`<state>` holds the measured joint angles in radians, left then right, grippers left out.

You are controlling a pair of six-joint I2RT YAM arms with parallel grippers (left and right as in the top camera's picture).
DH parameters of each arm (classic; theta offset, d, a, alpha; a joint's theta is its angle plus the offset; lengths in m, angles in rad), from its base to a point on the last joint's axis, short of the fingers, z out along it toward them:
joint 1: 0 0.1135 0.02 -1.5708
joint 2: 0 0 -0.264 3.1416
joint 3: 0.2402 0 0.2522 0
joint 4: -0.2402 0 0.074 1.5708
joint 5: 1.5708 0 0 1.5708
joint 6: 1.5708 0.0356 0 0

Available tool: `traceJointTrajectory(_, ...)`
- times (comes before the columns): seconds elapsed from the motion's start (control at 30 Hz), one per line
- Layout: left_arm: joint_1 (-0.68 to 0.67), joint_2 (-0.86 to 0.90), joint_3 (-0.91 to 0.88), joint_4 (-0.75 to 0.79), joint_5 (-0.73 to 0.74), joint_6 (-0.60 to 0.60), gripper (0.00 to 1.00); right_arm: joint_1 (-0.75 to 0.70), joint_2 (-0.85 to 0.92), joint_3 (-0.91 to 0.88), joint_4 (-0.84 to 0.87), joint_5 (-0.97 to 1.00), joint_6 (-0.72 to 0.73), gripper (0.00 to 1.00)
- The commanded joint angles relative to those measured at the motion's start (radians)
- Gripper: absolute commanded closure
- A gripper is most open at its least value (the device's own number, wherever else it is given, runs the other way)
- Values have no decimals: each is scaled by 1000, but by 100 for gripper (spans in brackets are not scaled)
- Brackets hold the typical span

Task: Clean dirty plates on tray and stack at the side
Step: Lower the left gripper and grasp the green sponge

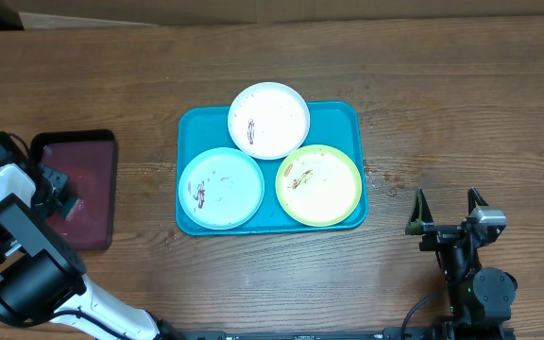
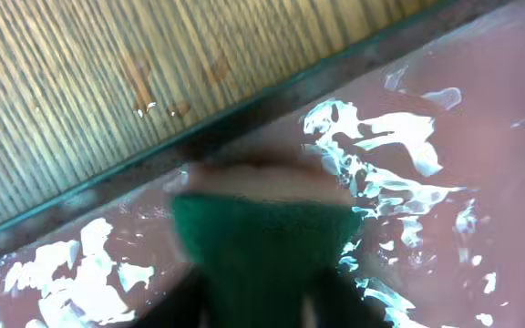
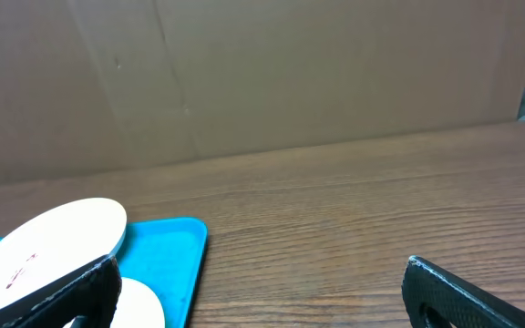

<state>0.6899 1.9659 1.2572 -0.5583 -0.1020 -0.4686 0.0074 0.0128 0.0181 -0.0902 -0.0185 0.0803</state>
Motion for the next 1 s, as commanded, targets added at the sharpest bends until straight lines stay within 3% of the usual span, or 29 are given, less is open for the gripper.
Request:
traceJointTrajectory(0.0, 7, 14, 15, -19, 8, -3, 0, 5, -7, -10, 6, 6, -3, 0)
traceJointTrajectory(0.23, 5, 14, 15, -101, 82, -3, 3, 5, -7, -10, 6, 6, -3, 0)
traceJointTrajectory(0.37, 5, 14, 15, -115, 76, -3, 29, 5, -7, -10, 6, 6, -3, 0)
traceJointTrajectory(0.47, 5, 14, 15, -110, 72, -3, 63, 5, -7, -10, 6, 6, -3, 0)
traceJointTrajectory(0.6, 5, 14, 16, -97, 52, -2, 96, 5, -7, -10, 6, 6, -3, 0)
traceJointTrajectory(0.7, 5, 14, 16, -97, 49, -2, 95, 5, -7, -10, 6, 6, -3, 0)
traceJointTrajectory(0.73, 5, 14, 16, -96, 49, -2, 82, 5, -7, -10, 6, 6, -3, 0)
traceJointTrajectory(0.8, 5, 14, 16, -87, 48, -2, 3, 5, -7, -10, 6, 6, -3, 0)
traceJointTrajectory(0.97, 5, 14, 16, -36, -19, 51, 0, 5, -7, -10, 6, 6, -3, 0)
